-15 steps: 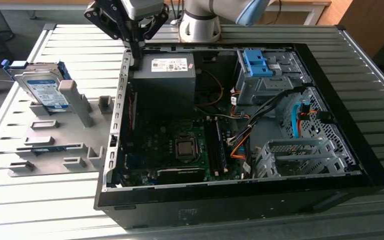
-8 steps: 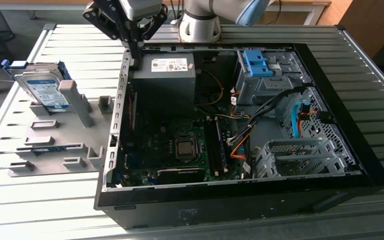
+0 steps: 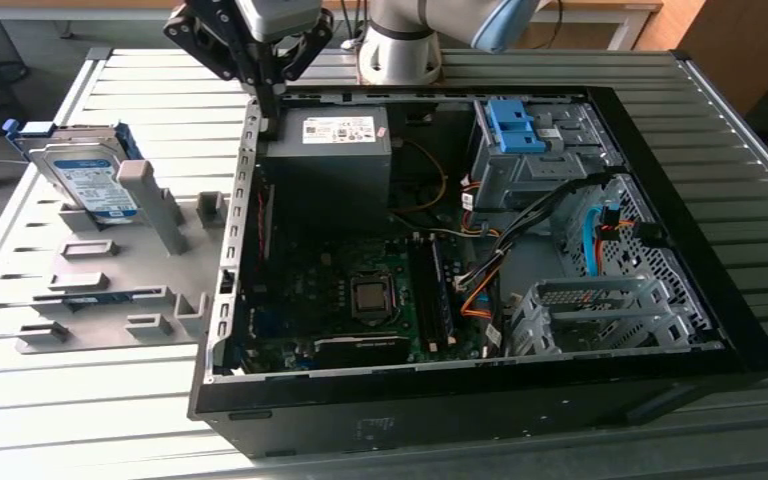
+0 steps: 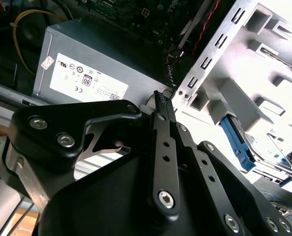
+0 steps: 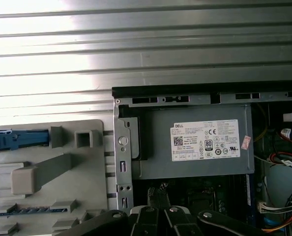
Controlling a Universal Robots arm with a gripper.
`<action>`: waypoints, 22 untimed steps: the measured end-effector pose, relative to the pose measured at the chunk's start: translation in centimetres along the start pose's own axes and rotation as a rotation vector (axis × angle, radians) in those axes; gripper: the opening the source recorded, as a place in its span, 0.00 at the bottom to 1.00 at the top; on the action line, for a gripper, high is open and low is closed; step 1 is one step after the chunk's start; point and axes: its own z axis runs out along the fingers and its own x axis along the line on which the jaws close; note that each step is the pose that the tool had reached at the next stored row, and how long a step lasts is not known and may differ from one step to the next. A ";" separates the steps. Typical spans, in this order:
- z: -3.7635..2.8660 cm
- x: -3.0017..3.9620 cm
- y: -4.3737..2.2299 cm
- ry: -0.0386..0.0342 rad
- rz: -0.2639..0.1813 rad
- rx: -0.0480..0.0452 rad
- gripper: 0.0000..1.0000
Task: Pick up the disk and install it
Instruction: 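Reach for the disk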
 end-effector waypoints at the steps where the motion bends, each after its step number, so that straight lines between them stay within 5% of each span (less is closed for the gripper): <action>1: 0.00 0.02 0.00 0.0001 0.000 0.0000 0.11; 22: 0.14 0.55 -0.05 0.0009 0.000 0.0001 0.11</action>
